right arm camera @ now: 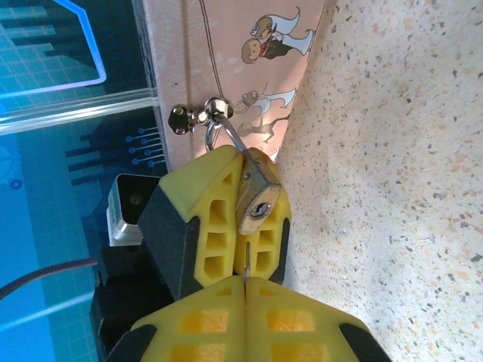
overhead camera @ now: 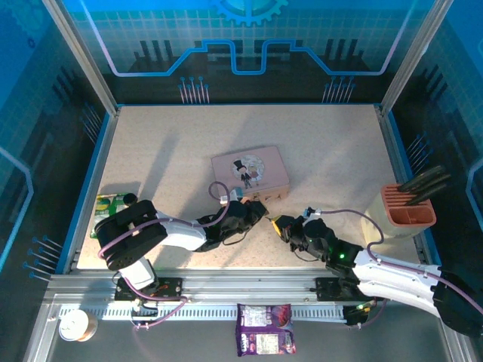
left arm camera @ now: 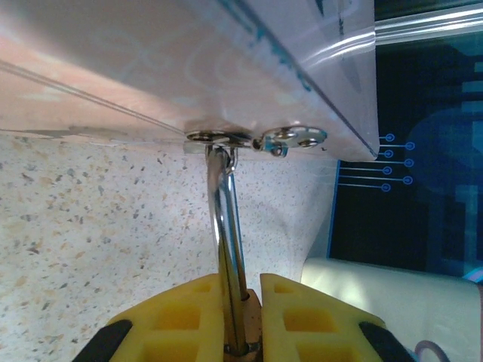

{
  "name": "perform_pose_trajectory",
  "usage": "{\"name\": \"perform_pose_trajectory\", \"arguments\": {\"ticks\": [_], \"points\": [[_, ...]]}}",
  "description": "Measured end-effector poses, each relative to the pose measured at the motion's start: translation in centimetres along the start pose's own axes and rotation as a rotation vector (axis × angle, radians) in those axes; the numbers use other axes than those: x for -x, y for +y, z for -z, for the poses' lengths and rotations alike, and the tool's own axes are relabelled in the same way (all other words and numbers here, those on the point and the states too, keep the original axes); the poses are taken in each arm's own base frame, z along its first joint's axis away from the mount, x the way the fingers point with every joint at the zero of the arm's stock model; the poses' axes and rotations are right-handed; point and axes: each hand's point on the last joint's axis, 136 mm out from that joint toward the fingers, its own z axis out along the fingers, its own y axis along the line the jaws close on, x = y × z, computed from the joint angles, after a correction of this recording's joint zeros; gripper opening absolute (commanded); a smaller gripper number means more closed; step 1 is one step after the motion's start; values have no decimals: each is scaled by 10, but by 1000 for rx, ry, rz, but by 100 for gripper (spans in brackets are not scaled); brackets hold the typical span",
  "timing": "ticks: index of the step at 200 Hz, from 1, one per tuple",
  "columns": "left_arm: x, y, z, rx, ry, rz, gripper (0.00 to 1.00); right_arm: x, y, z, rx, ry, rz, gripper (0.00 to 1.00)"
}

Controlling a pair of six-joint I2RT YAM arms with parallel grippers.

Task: Unlock the padlock with the key

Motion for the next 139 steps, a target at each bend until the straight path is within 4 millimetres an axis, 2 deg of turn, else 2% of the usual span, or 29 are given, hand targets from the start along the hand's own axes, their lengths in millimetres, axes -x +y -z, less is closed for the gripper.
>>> {"name": "perform_pose_trajectory", "arguments": {"ticks": [32, 71, 139], "points": [[-3, -4, -1, 0, -16, 20, 0, 4, -2, 2, -2, -46, -23, 0], [-7, 2, 2, 36, -43, 55, 0, 8, -7, 6, -8, -104, -46, 0], [-3, -17, 2, -7, -72, 133, 0, 15, -2, 9, 23, -164, -75, 0]]}}
